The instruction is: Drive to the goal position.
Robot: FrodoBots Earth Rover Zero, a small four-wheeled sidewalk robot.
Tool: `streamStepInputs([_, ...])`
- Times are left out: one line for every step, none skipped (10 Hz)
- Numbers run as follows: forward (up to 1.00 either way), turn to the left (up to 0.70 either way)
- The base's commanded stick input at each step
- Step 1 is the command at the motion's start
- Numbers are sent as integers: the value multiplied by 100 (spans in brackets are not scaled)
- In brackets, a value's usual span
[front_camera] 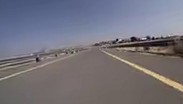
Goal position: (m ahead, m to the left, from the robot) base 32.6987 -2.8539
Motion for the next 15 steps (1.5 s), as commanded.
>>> streamStepInputs([100, 0])
streamStepInputs([100, 0])
streamStepInputs([100, 0])
streamStepInputs([100, 0])
streamStepInputs([100, 0])
streamStepInputs([100, 0])
streamStepInputs([100, 0])
streamStepInputs([100, 0])
streamStepInputs([100, 0])
streamStepInputs([100, 0])
streamStepInputs([100, 0])
streamStepInputs([100, 0])
streamStepInputs([100, 0])
streamStepInputs([100, 0])
streamStepInputs([100, 0])
